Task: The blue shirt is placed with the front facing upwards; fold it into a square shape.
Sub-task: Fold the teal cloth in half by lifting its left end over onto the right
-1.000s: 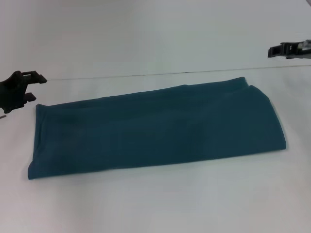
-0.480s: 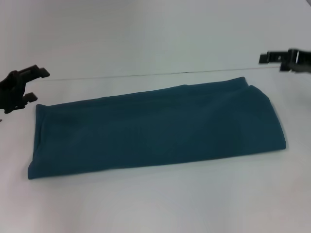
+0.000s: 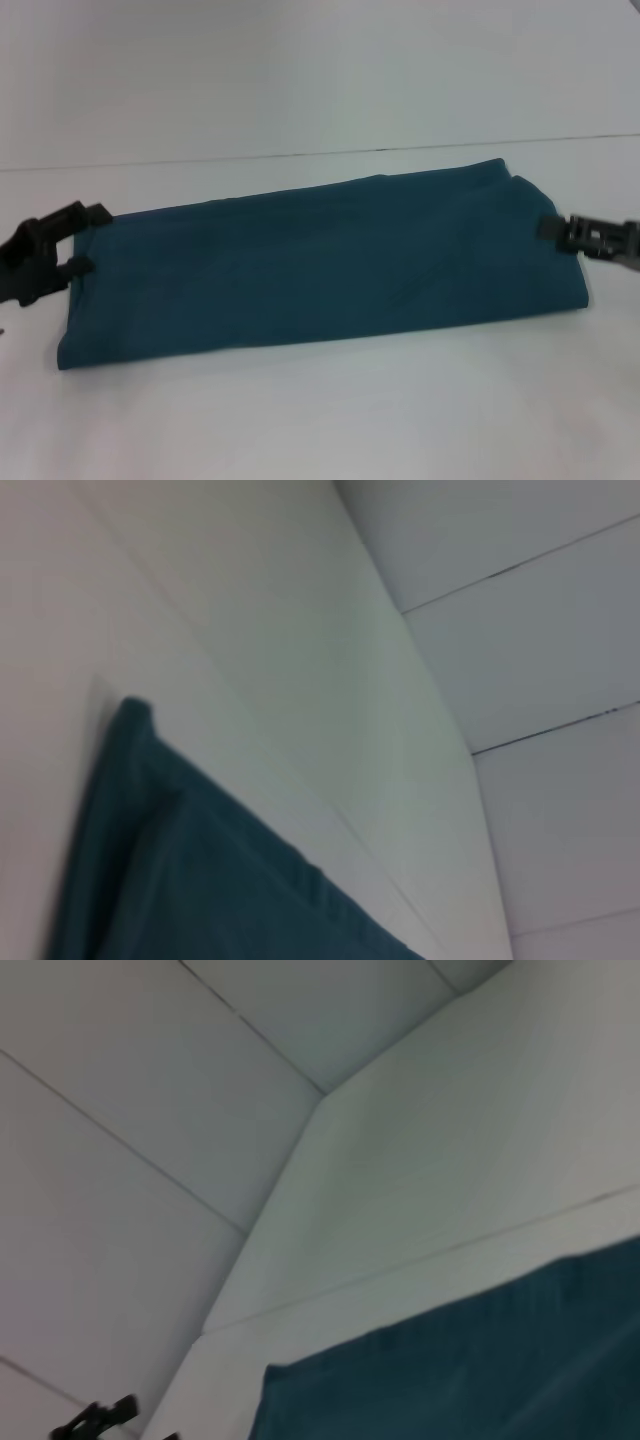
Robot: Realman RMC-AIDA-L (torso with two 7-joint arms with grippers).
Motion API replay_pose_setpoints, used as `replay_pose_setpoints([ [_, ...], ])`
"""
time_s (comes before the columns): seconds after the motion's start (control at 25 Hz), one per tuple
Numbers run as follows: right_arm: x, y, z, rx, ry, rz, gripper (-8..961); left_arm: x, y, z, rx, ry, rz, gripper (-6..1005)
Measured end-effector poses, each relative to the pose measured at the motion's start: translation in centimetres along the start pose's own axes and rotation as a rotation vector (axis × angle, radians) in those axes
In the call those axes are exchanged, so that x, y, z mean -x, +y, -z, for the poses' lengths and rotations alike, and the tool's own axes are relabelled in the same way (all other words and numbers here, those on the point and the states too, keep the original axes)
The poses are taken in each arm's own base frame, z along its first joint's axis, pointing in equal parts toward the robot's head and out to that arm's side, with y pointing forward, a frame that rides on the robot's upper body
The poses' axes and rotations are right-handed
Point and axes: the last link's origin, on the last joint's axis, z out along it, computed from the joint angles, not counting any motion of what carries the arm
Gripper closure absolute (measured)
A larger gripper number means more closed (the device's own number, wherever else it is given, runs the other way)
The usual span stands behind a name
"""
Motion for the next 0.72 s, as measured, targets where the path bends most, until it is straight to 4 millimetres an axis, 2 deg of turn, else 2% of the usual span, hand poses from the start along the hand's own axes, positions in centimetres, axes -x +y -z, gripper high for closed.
replay_pose_setpoints([
  [0.16,-1.9,0.1,0.4,0.040,0.023,-0.027,56,1.2,-1.0,-0.1,-0.013,0.010,0.028,108],
  [0.32,-3.0,0.0,0.3,0.064,0.039,-0.041,56,1.9,-2.0,-0.4,-0.040,0.021,0.059,108],
  [0.72,-3.4,-0.1,-0.3,0.073,0.041,-0.054,56,2.4,-4.6,-0.2,-0.138,0.092,0.129,107],
])
